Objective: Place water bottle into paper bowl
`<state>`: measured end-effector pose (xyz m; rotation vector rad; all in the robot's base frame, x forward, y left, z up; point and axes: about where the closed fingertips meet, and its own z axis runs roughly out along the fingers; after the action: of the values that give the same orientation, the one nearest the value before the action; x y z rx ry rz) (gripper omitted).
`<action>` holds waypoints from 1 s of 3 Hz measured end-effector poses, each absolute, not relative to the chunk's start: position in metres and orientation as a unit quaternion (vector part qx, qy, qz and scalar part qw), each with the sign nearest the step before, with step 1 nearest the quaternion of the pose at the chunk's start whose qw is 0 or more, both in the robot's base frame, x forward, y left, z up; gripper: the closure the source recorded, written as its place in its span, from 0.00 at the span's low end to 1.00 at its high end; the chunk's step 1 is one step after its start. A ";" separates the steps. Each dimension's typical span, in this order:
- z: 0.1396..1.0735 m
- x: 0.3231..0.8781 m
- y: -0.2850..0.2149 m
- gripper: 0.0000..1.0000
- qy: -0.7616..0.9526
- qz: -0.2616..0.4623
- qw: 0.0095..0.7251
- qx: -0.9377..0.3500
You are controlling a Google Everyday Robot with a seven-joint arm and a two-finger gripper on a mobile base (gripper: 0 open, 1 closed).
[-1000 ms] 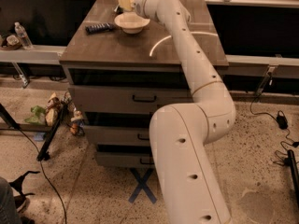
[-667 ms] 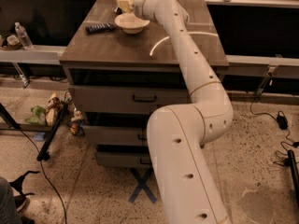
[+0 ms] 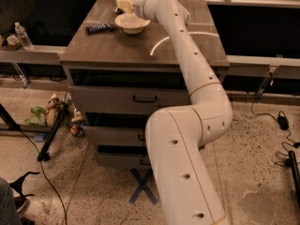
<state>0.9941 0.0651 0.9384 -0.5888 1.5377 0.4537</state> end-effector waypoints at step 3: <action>0.955 0.990 0.003 0.00 0.700 0.188 0.651 -0.226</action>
Offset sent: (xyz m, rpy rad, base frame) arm 0.0109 -0.0587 0.0226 0.0377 0.0478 -0.0664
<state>0.9897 0.0034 0.9549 -0.5124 1.5903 0.4261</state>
